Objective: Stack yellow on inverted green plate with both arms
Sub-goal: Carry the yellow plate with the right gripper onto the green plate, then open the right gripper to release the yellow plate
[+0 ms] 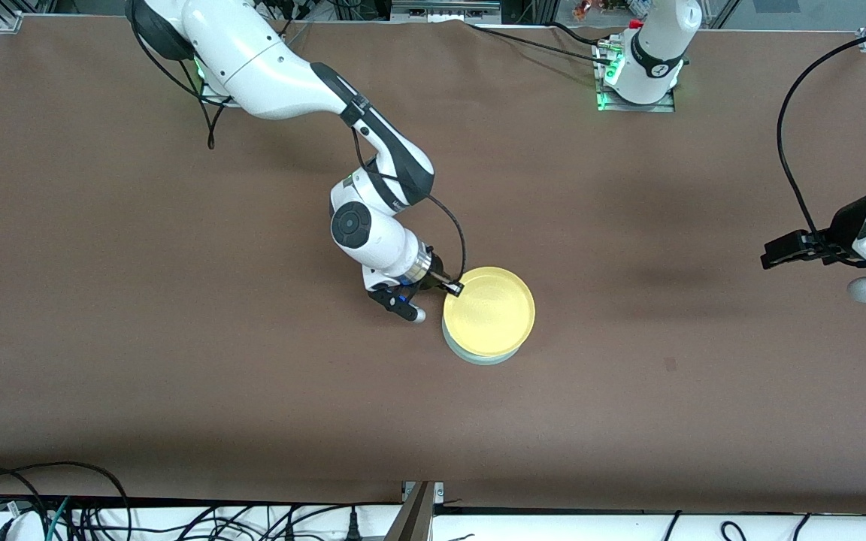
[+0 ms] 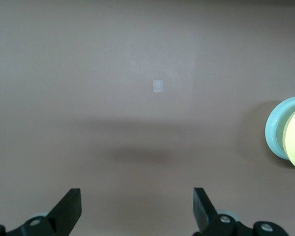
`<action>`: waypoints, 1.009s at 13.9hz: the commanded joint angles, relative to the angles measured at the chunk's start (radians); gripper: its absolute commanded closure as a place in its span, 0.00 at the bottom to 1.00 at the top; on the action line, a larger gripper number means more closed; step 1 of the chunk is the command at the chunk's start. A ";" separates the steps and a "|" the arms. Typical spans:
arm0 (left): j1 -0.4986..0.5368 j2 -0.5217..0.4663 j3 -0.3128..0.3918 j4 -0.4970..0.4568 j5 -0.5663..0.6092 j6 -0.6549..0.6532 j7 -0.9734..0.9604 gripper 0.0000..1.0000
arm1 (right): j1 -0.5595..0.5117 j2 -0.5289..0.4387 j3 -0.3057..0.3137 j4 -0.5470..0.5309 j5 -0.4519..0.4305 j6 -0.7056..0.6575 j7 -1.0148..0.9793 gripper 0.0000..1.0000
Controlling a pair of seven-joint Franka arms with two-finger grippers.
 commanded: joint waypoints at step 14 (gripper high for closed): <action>0.006 0.004 0.000 0.015 -0.027 -0.008 0.018 0.00 | 0.017 -0.282 -0.176 0.022 -0.206 -0.504 -0.106 0.00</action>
